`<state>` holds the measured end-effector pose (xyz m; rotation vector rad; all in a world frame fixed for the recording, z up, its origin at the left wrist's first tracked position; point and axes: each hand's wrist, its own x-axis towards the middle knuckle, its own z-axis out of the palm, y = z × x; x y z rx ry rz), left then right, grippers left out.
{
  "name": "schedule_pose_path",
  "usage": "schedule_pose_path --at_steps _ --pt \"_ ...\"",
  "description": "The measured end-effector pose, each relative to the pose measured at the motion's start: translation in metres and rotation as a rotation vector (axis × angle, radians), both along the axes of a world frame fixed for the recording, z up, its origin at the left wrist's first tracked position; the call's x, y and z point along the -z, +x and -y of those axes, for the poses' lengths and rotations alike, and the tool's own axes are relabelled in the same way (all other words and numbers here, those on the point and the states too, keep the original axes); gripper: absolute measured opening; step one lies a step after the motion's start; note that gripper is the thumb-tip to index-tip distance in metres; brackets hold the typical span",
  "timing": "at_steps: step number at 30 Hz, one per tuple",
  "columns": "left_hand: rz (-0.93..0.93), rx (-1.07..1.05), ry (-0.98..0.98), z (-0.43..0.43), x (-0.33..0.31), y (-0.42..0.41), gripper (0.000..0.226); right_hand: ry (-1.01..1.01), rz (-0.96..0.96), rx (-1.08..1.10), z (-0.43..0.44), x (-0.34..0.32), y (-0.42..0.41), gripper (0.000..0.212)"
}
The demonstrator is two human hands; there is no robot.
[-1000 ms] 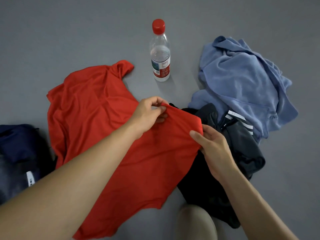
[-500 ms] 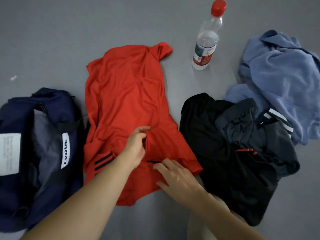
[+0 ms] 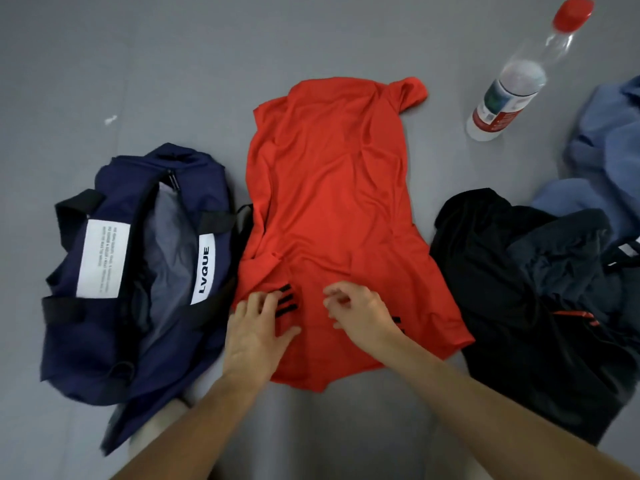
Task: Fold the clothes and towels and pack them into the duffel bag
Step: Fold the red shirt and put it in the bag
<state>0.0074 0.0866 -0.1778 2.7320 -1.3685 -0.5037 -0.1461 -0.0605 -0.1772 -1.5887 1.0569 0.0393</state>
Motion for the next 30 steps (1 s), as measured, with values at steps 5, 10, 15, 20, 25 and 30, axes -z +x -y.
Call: schedule_pose_path --at_steps 5,10,15,20,25,30 --pt "0.025 0.008 -0.107 -0.022 0.009 0.015 0.022 0.131 -0.026 0.034 -0.01 0.006 0.051 0.029" --pt "-0.126 -0.08 -0.188 -0.022 0.003 0.026 0.036 0.18 -0.1 0.103 -0.02 0.005 0.073 0.041" --pt "-0.179 -0.189 -0.313 -0.024 -0.005 0.054 0.043 0.309 -0.091 0.054 -0.035 0.006 0.095 0.036" --pt "-0.227 -0.293 -0.292 -0.021 -0.003 0.109 0.036 0.504 0.123 -0.03 -0.045 -0.009 0.066 0.017" --pt "-0.315 -0.26 -0.171 -0.01 -0.006 0.089 0.043 0.355 -0.046 -0.087 -0.059 0.016 0.045 0.013" --pt "-0.209 -0.47 -0.313 -0.034 -0.006 0.032 0.03 0.344 -0.036 0.105 -0.048 0.007 0.065 0.035"
